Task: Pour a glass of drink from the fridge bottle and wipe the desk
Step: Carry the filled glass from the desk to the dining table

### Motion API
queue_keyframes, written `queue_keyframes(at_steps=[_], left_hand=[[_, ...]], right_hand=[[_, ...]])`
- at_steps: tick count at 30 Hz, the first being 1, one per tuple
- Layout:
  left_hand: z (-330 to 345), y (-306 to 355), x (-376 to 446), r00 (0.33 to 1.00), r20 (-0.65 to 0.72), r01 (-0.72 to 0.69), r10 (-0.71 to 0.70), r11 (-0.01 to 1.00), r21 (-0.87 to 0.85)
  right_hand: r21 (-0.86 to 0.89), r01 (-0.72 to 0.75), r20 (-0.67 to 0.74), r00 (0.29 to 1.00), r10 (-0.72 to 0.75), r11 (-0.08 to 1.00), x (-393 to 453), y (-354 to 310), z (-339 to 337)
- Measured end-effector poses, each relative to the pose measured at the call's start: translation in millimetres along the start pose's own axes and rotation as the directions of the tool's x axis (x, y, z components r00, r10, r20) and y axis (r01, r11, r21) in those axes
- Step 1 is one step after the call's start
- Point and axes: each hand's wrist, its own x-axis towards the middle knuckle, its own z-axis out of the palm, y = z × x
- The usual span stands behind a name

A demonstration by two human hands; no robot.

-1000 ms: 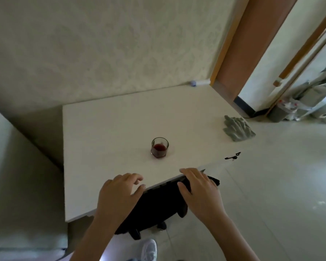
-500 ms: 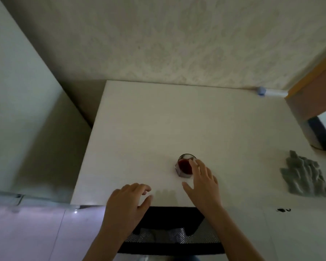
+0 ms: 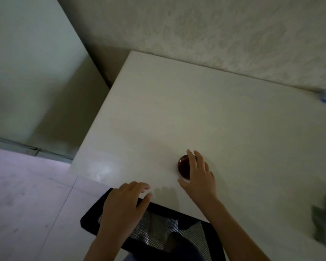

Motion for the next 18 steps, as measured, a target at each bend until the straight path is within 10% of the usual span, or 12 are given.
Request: queue_keyframes(at_steps=[18], left_hand=[[-32,-17,-82,0.966,-0.188,0.173,-0.178,0.984,-0.038]], right_hand=[[-0.030,0.070,-0.078,0.994,-0.072,0.997,-24,-27,-22]])
